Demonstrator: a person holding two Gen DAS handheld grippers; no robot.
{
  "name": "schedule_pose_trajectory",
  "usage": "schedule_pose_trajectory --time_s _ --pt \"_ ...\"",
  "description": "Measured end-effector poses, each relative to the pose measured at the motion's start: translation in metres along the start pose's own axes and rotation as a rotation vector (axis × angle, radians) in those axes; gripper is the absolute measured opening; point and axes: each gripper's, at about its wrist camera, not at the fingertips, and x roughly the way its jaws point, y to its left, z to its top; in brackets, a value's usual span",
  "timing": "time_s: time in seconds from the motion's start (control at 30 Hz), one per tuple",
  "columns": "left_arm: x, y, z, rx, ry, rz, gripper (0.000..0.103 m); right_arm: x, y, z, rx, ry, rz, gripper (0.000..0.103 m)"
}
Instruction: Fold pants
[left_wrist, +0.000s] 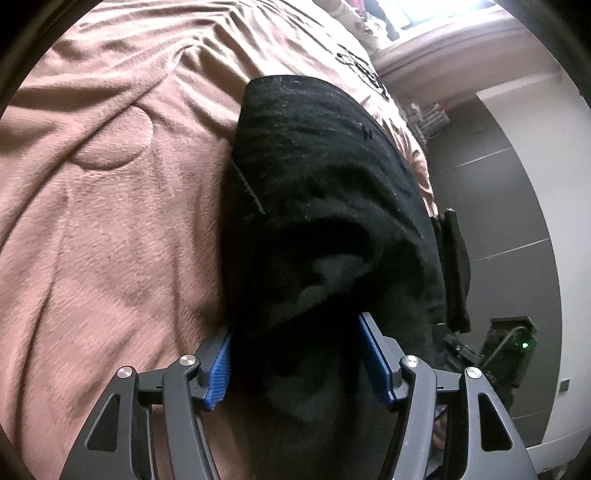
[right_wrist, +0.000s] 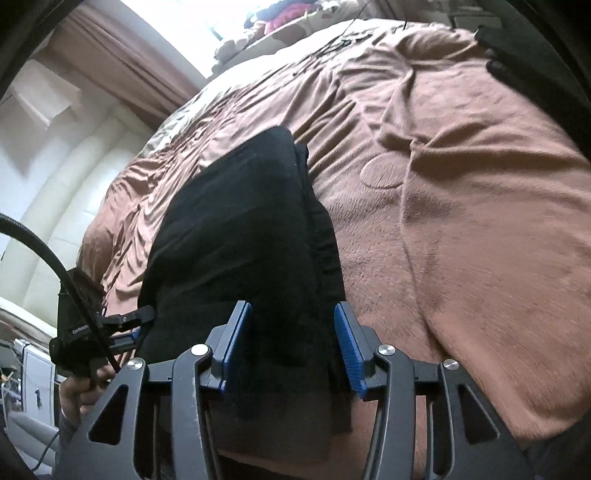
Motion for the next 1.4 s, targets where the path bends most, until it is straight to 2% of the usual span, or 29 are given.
schedule_pose_trajectory --time_s 0.2,0.27,0.4,0.53,0.6,0.73,1.03,1.27,1.4 --pt "0.01 0.003 0.004 -0.038 0.005 -0.059 0.065 0.022 -0.016 0.01 0.027 0.033 0.053 0.048" --pt "0.012 0.003 0.002 -0.058 0.013 -0.085 0.062 0.032 -0.023 0.01 0.06 0.07 0.074 0.048" --pt "0.006 0.0 -0.001 -0.061 0.018 -0.097 0.049 0.034 -0.035 0.008 0.119 0.084 0.133 0.049" --pt "-0.01 -0.01 -0.001 -0.034 -0.003 -0.113 0.037 0.032 -0.03 0.006 0.112 0.077 0.111 0.045" --pt "-0.018 -0.014 -0.001 -0.021 -0.004 -0.115 0.035 0.03 -0.027 0.005 0.124 0.073 0.109 0.043" --pt "-0.038 -0.016 -0.001 -0.005 -0.016 -0.092 0.034 0.026 -0.015 0.001 0.114 0.079 0.115 0.037" --pt "-0.084 0.014 -0.007 -0.029 -0.038 -0.043 0.034 0.045 0.024 -0.02 0.095 0.141 0.155 0.036" --pt "-0.114 0.033 -0.012 -0.035 -0.039 0.004 0.034 0.067 0.054 -0.034 0.075 0.195 0.24 0.033" --pt "-0.115 0.041 -0.017 -0.047 -0.029 0.016 0.036 0.081 0.059 -0.038 0.086 0.225 0.276 0.033"
